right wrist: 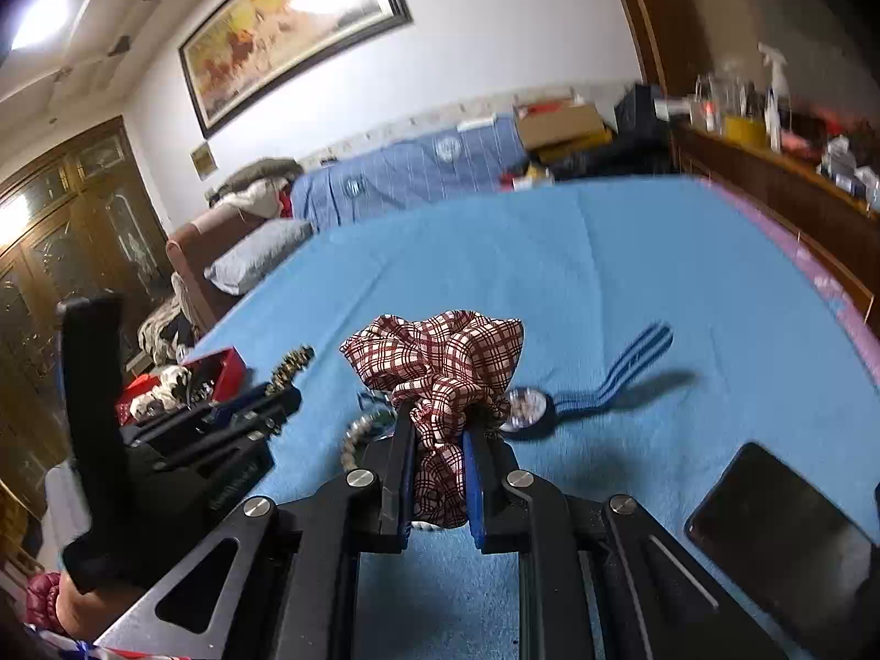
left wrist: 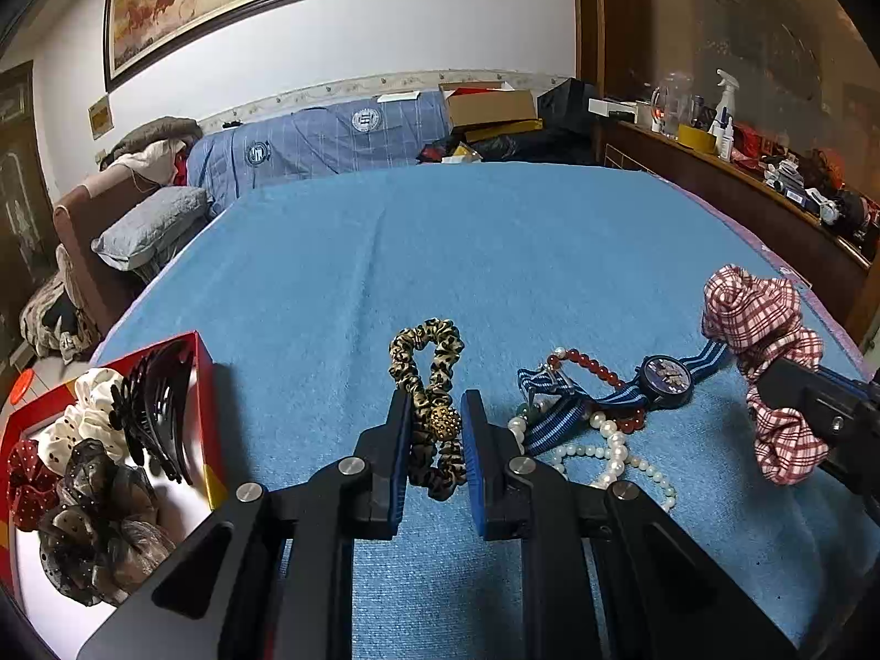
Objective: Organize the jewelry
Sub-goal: 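Lift the leopard-print scrunchie with the left tool while the right tool holds the plaid scrunchie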
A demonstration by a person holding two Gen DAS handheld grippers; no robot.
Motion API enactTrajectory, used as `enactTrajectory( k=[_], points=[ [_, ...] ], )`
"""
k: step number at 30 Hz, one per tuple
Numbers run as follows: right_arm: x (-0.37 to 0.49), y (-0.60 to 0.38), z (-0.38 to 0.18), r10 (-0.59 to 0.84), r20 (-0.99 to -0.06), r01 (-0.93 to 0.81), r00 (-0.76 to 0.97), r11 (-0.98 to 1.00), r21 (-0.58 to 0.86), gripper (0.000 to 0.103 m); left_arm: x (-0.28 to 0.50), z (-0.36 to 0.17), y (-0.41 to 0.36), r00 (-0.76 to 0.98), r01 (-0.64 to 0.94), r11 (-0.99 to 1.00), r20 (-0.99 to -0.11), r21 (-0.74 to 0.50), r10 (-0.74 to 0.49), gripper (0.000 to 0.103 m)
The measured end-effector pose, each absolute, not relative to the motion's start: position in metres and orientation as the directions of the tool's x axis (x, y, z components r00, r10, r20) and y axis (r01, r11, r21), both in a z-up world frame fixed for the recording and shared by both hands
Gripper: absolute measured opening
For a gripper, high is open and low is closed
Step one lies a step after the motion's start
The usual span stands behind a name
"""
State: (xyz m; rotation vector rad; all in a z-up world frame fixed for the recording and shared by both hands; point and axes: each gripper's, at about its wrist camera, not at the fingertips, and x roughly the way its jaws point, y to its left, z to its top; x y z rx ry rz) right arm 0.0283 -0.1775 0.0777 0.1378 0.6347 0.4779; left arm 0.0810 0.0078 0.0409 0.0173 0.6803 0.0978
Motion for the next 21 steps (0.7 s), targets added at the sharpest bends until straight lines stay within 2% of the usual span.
enactTrajectory(
  k=[21],
  points=[
    [0.0319,-0.1708,0.073,0.503,-0.554,-0.414,0.663,0.863,0.289,0.017,0.077,0.0422,0.0004,0.786,-0.076,0.993,-0.607,0.091,0.116,0.017]
  ],
)
